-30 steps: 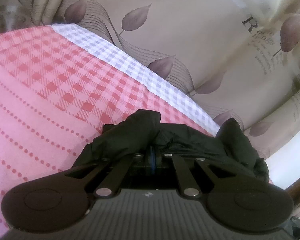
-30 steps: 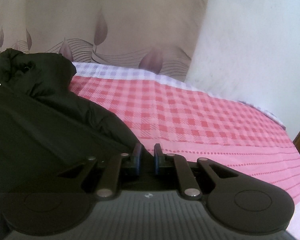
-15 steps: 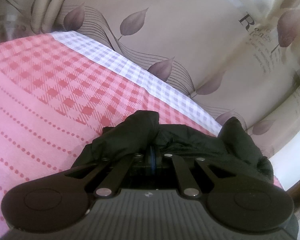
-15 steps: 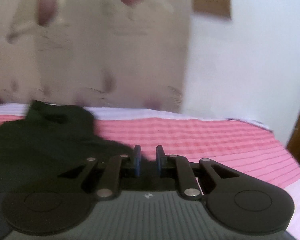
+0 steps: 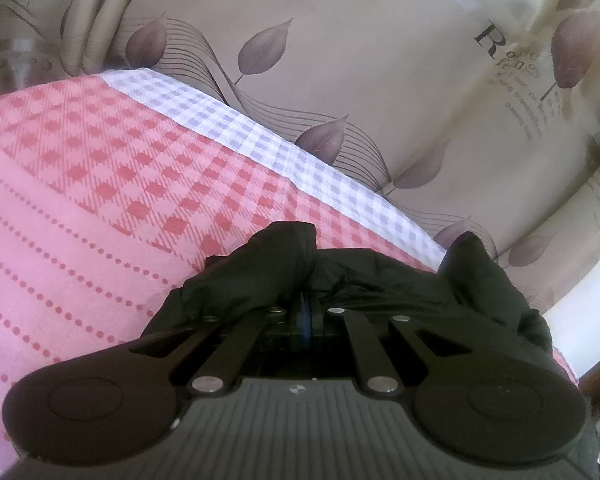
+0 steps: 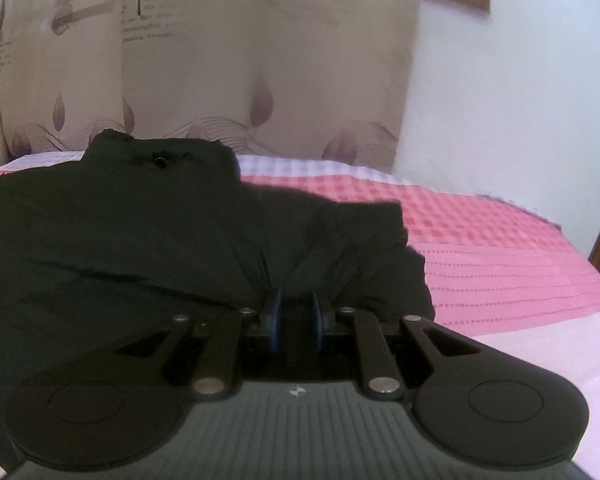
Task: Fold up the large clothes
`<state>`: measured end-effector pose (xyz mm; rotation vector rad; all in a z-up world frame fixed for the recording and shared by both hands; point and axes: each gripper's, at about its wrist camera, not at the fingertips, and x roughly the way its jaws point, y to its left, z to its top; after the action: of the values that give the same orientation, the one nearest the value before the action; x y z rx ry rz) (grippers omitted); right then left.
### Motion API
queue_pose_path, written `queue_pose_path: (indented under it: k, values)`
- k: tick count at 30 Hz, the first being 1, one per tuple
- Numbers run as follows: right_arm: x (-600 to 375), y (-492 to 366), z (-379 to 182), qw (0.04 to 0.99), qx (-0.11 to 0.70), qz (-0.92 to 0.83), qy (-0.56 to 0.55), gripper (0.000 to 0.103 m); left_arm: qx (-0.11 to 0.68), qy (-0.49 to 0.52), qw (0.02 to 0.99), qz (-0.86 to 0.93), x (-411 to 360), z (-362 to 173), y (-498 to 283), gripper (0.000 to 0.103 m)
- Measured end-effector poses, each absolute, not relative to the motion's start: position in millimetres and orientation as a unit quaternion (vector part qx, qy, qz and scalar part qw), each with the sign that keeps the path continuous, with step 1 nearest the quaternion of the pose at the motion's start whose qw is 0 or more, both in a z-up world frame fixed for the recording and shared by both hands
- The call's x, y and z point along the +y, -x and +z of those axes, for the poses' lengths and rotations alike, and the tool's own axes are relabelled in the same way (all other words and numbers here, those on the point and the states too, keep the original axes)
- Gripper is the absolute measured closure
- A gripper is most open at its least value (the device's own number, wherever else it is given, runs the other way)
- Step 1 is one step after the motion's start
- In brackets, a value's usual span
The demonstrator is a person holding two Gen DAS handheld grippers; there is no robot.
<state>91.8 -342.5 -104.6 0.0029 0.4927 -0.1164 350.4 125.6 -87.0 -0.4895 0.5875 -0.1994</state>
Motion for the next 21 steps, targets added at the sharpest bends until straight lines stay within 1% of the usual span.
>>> queue_pose_path:
  k: [14, 21]
  values:
    - [-338.4, -94.8, -106.4, 0.967, 0.245, -0.065, 0.014, 0.087, 0.284, 0.227, 0.927, -0.096, 124.8, -86.7, -349.7, 0.092]
    - [-335.1, -93.7, -107.2, 0.967, 0.241, -0.079, 0.027, 0.083, 0.286, 0.221, 0.928, -0.096, 124.0, -85.9, -350.0, 0.092]
